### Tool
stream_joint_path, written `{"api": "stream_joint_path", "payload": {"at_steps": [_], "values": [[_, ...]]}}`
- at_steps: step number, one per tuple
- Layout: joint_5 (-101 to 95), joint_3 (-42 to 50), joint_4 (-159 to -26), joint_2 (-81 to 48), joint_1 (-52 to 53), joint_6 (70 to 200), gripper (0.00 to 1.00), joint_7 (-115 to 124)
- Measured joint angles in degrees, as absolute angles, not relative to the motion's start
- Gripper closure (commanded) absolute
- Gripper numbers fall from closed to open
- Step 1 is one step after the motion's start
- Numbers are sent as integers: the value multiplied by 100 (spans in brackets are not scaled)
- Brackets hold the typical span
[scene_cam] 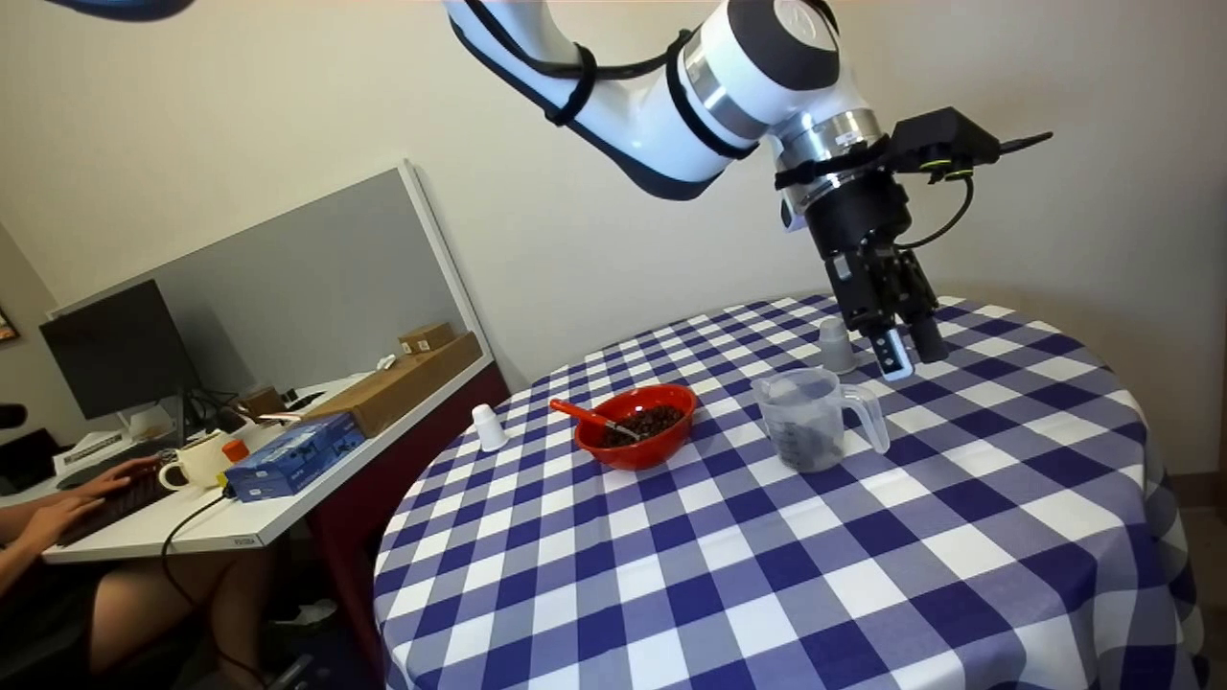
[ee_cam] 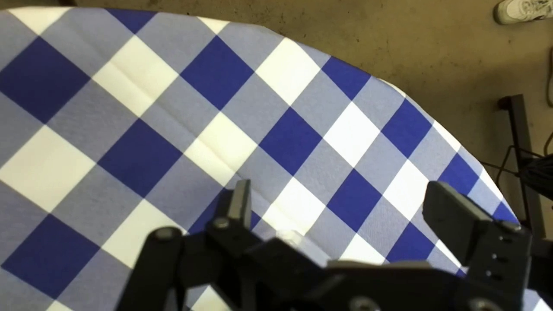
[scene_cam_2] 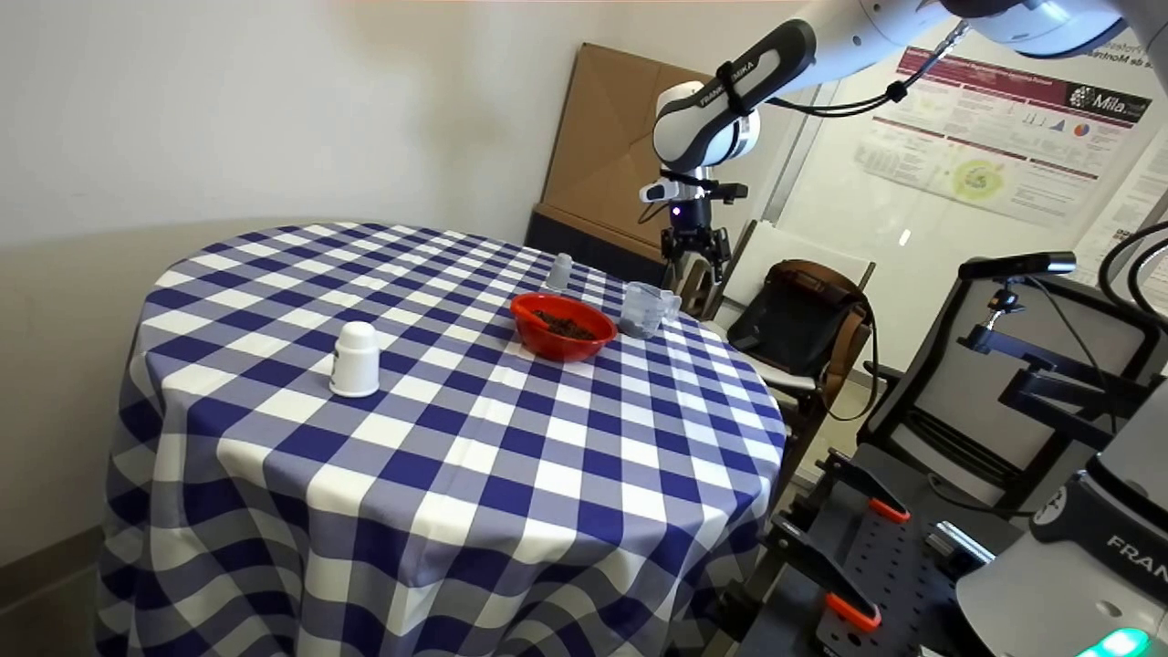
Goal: Pour the contents from the clear jar into the red bowl then put the clear jar on the table
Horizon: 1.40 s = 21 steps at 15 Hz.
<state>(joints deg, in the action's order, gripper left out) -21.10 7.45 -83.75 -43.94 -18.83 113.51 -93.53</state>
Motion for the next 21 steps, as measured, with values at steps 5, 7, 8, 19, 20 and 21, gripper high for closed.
{"api": "stream_joint_path", "payload": {"at_steps": [5, 7, 8, 19, 20, 21], "values": [[-2110, 698, -8393, -4467, -1786, 11381, 0, -9343], [-2110, 689, -8407, -4522, -1733, 11403, 0, -9332], [-2110, 682, -8415, -4548, -1704, 11406, 0, -9326], [-2110, 642, -8506, -4625, -1525, 11517, 51, -9291], [-2110, 641, -8516, -4625, -1525, 11540, 61, -9287], [-2110, 641, -8526, -4625, -1525, 11558, 68, -9281]]}}
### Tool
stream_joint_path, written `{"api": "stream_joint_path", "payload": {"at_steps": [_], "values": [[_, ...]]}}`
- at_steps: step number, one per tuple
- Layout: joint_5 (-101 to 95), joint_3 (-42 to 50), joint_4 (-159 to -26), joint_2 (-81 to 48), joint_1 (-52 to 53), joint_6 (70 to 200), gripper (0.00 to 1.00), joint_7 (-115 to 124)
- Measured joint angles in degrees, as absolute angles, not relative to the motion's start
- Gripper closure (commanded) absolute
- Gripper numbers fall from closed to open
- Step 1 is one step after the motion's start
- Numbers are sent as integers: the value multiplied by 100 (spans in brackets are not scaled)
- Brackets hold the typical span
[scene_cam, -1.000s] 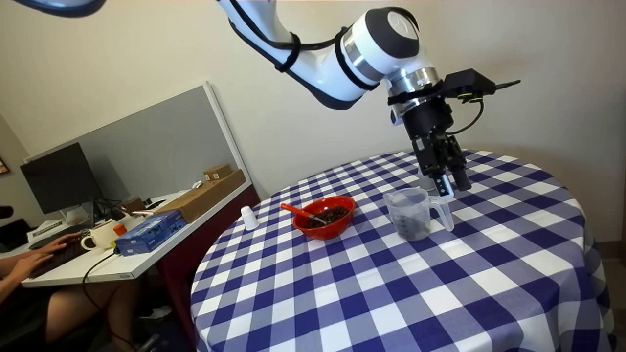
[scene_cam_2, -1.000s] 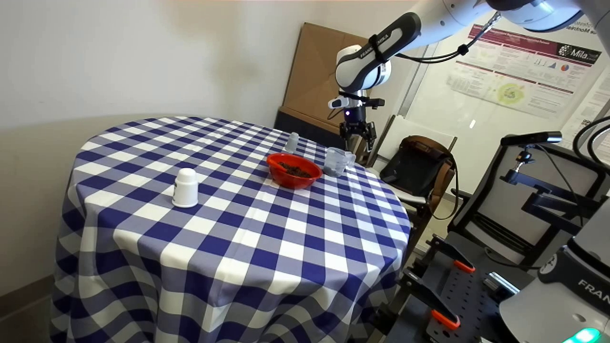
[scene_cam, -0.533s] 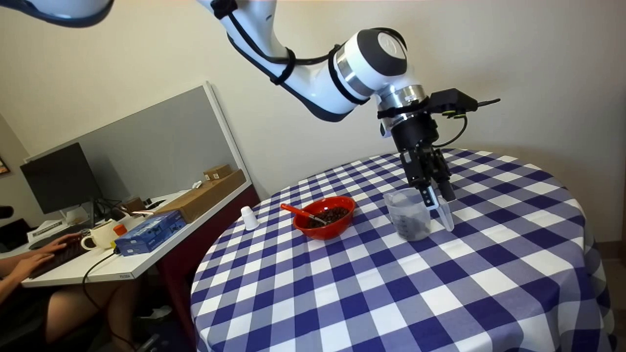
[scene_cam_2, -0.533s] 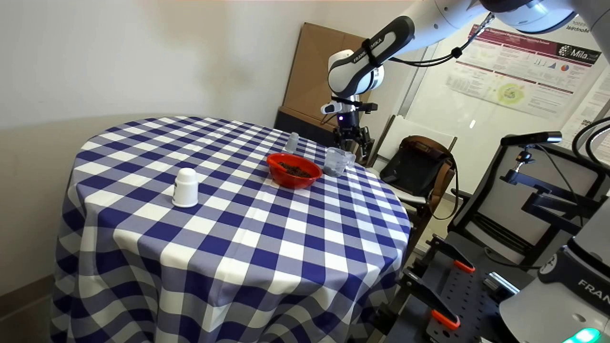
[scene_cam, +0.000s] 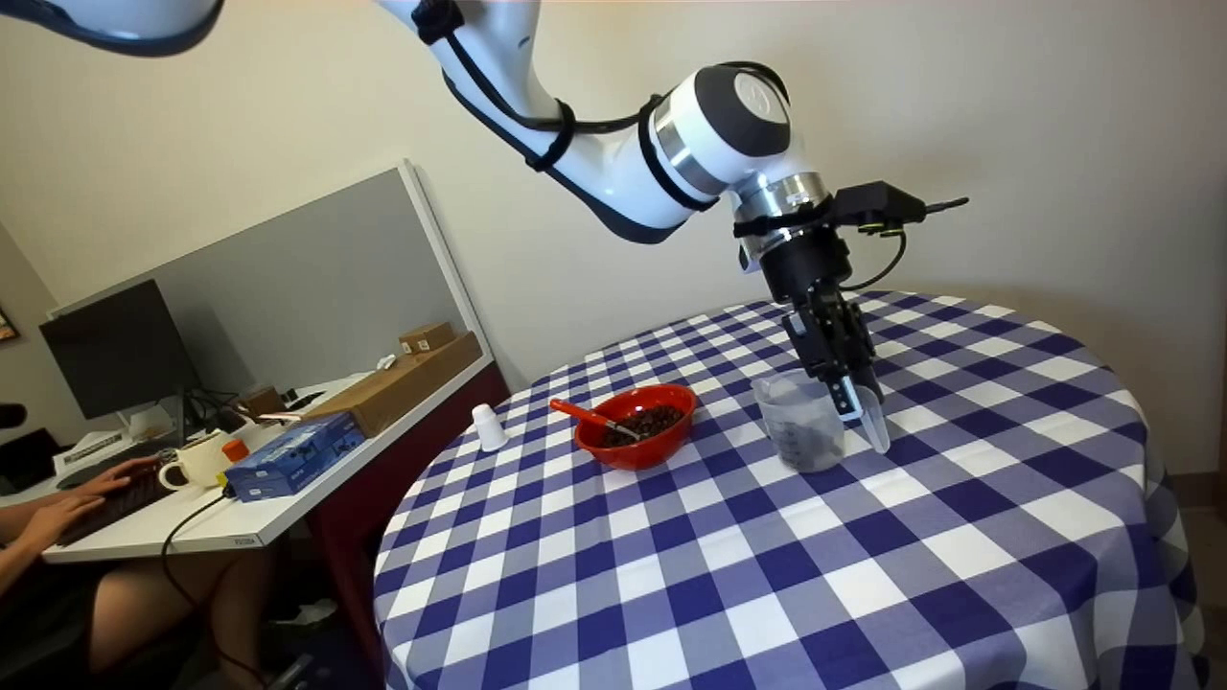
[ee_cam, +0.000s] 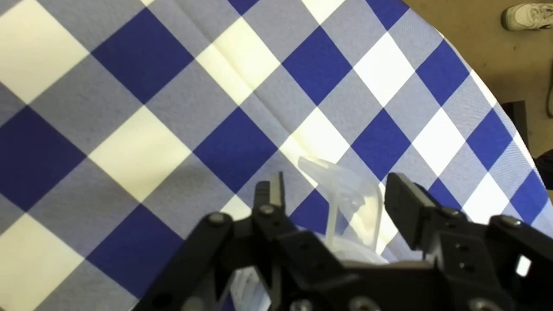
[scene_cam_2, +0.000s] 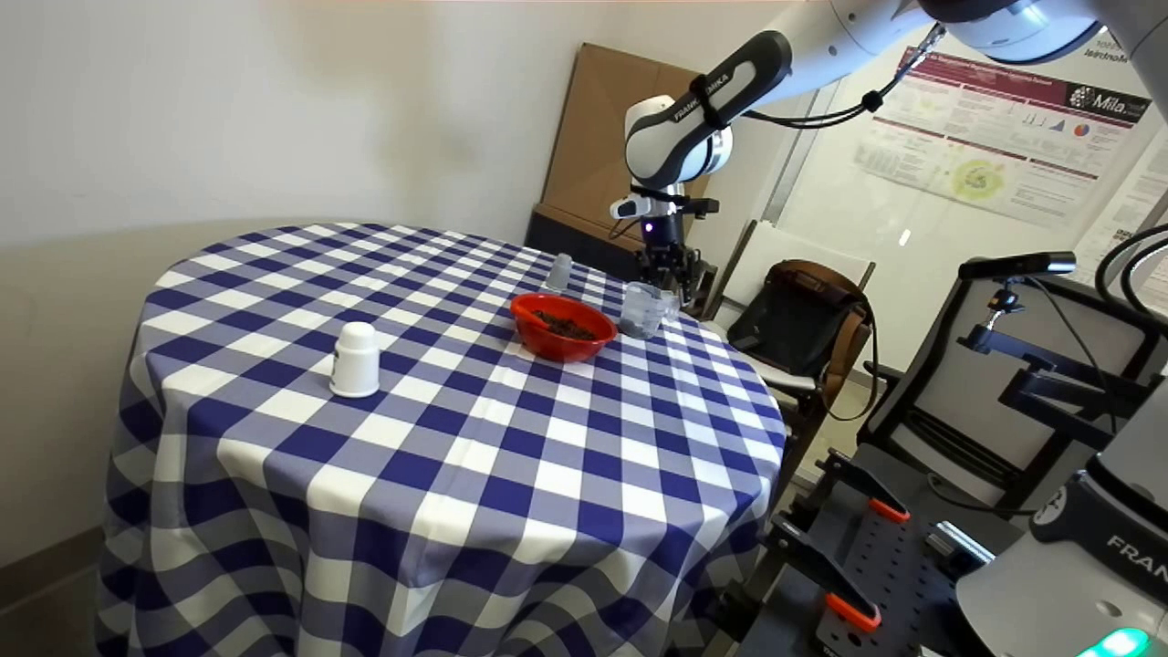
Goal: Pour the contents from the clear jar into the red bowl then put the clear jar on the table
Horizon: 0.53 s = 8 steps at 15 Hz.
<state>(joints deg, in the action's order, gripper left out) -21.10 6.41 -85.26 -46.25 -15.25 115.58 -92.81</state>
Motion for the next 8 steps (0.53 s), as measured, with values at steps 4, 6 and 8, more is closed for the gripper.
{"api": "stream_joint_path", "payload": {"at_steps": [4, 6, 8], "values": [[-2110, 642, -8551, -4625, -1525, 11584, 93, -9220], [-2110, 642, -8556, -4625, -1525, 11584, 89, -9156], [-2110, 642, -8556, -4625, -1525, 11585, 89, -9111]]}}
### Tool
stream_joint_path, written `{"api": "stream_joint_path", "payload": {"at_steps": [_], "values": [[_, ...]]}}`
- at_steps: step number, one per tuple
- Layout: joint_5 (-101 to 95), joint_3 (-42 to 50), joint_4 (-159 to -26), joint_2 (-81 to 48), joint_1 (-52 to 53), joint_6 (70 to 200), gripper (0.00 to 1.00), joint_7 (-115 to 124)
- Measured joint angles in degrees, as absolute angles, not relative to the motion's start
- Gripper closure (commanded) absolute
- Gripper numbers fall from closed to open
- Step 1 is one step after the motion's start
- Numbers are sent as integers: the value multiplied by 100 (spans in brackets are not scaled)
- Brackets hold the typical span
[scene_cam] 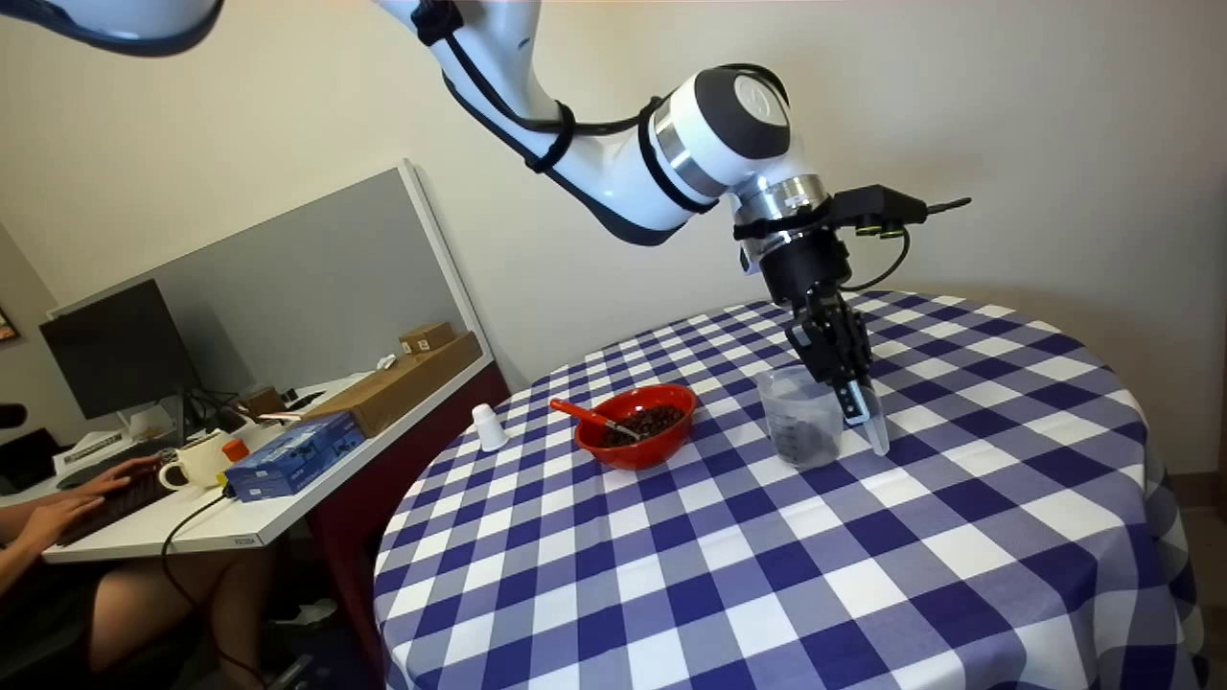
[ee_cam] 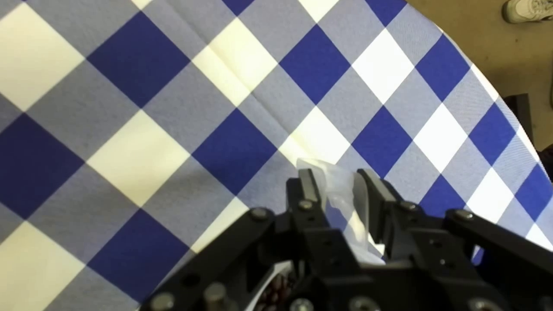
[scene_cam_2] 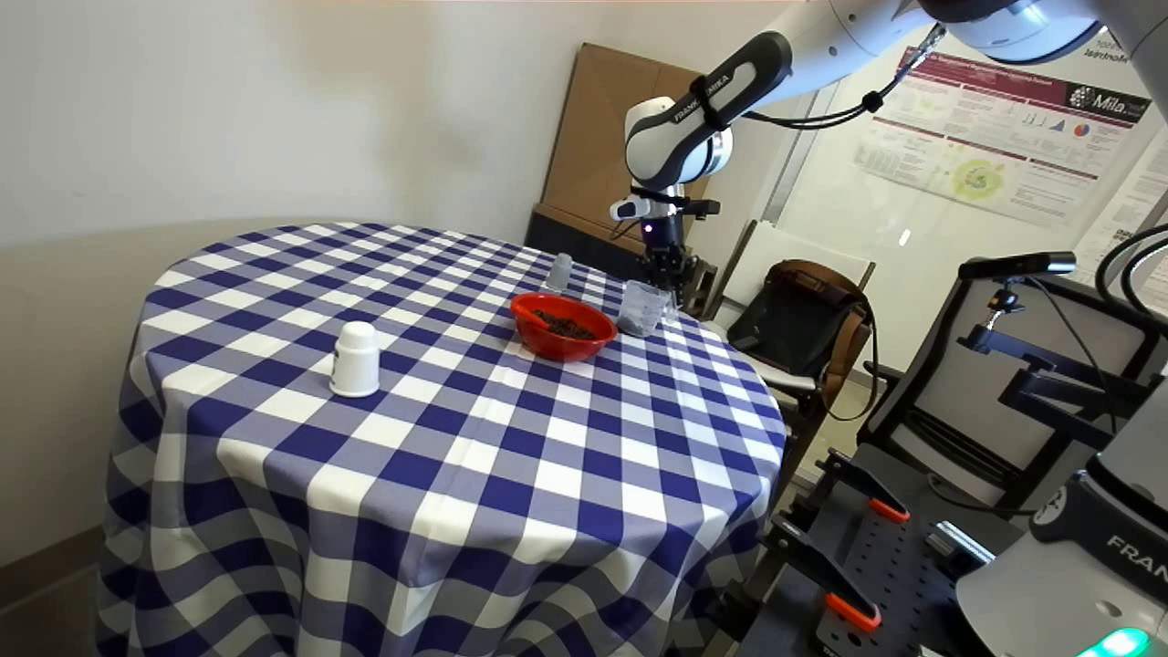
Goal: Pour the contents from the clear jar into the red bowl then put the clear jar on the table
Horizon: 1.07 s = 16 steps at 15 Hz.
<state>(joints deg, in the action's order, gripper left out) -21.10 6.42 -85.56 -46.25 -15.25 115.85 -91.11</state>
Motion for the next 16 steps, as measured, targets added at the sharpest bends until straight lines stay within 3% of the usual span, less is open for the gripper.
{"api": "stream_joint_path", "payload": {"at_steps": [9, 16], "values": [[-2466, 725, -8840, -4446, -1249, 12089, 89, -8639], [-4240, 1080, -9828, -3894, -370, 13277, 89, -6767]]}}
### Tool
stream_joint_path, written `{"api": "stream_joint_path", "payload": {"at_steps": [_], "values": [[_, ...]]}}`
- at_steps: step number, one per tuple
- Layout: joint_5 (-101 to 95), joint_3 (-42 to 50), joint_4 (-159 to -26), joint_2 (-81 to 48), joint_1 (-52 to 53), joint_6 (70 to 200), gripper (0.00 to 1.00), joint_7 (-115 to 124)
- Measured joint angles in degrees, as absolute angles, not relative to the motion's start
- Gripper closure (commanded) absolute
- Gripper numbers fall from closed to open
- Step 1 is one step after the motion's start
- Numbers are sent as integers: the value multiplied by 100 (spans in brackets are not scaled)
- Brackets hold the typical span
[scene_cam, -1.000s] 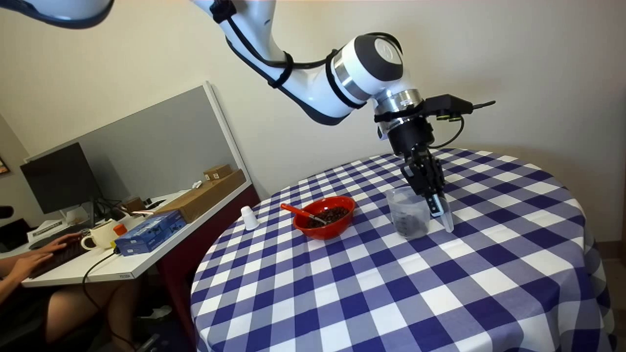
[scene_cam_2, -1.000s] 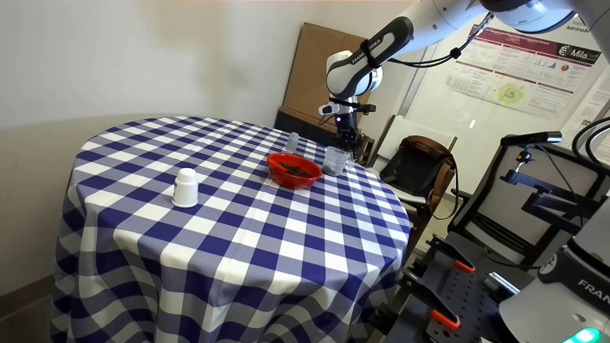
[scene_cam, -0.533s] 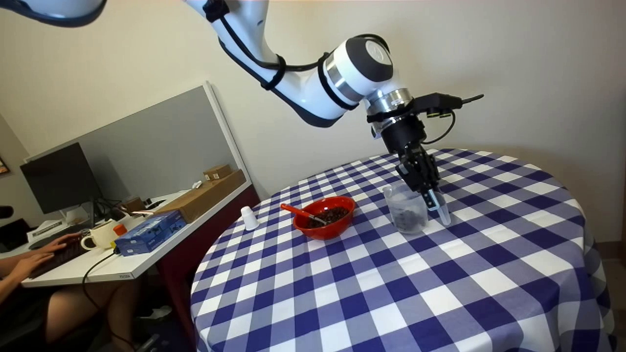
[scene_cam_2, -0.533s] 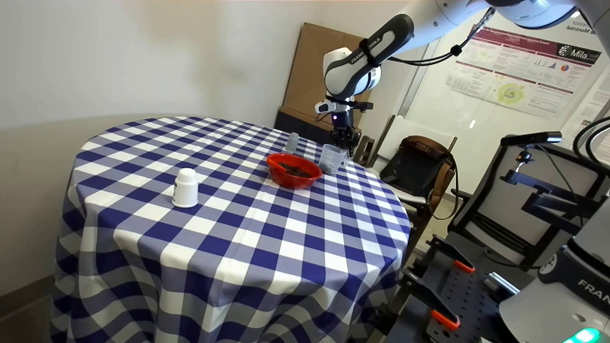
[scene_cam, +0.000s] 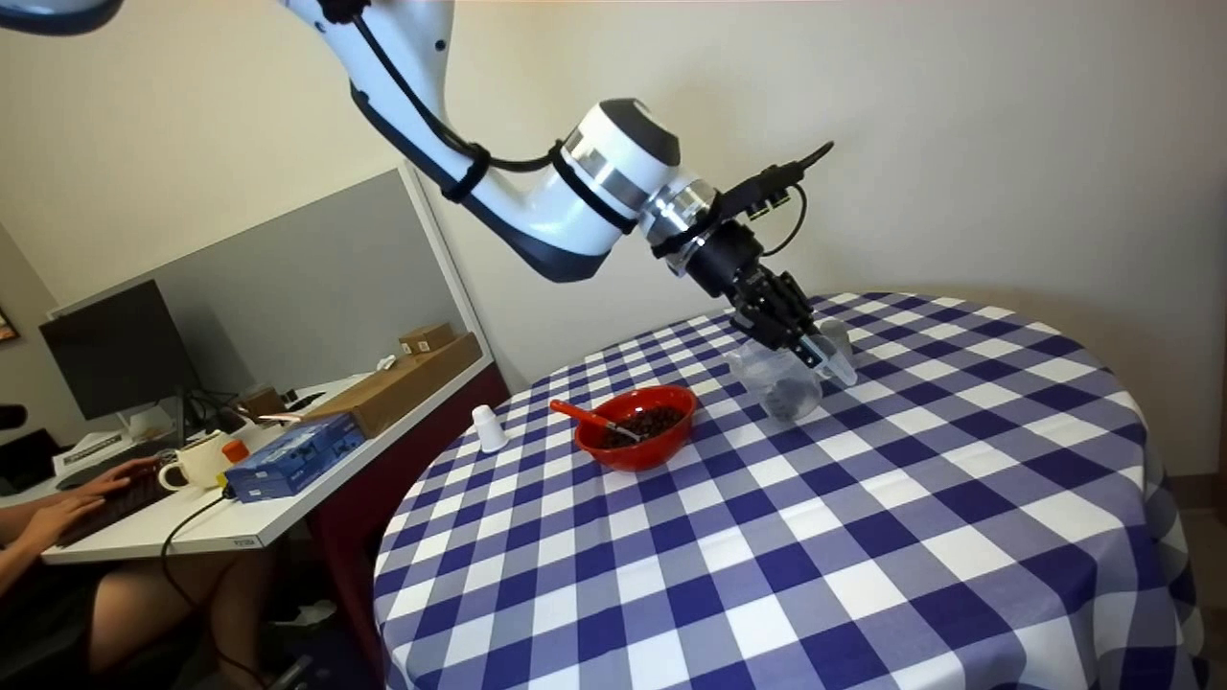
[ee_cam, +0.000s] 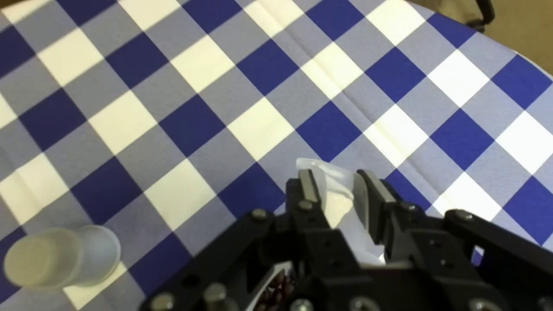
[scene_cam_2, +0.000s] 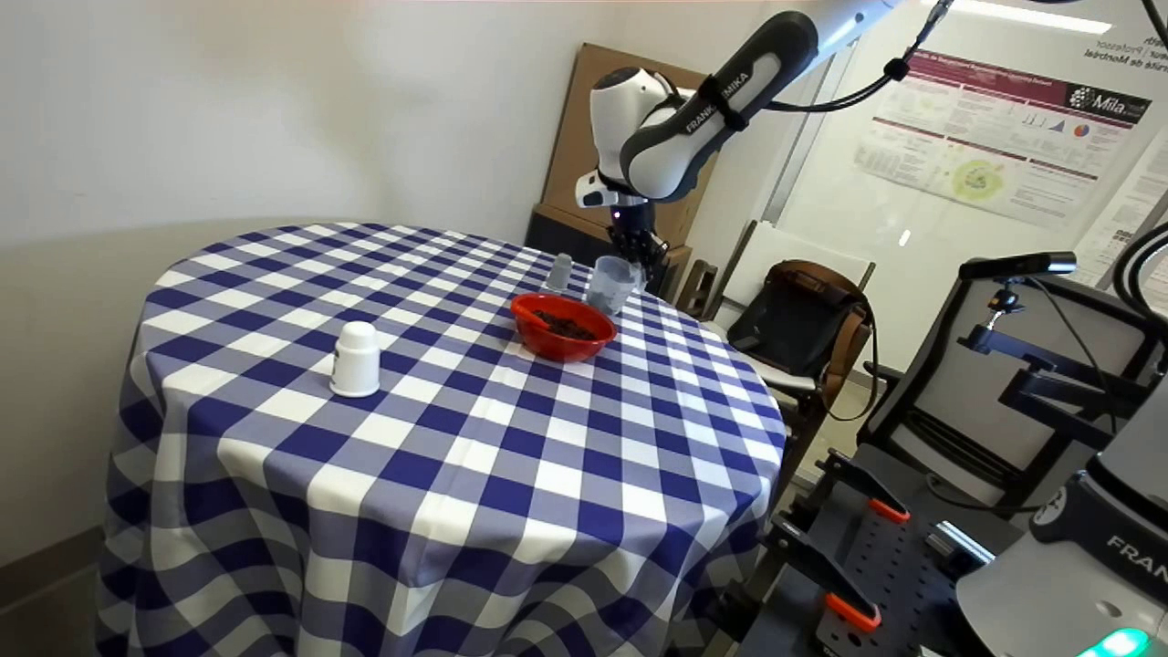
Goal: Pour the contents from the clear jar into the red bowl then put the clear jar on the table
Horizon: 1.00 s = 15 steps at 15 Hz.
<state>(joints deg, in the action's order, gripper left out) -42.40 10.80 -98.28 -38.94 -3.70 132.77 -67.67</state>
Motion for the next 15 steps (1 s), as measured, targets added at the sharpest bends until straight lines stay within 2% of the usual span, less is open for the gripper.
{"api": "stream_joint_path", "payload": {"at_steps": [7, 15], "values": [[-7212, 1246, -10723, -3398, 543, 13368, 89, -3755], [-9407, 532, -11361, -3184, 638, 11921, 89, -1399]]}}
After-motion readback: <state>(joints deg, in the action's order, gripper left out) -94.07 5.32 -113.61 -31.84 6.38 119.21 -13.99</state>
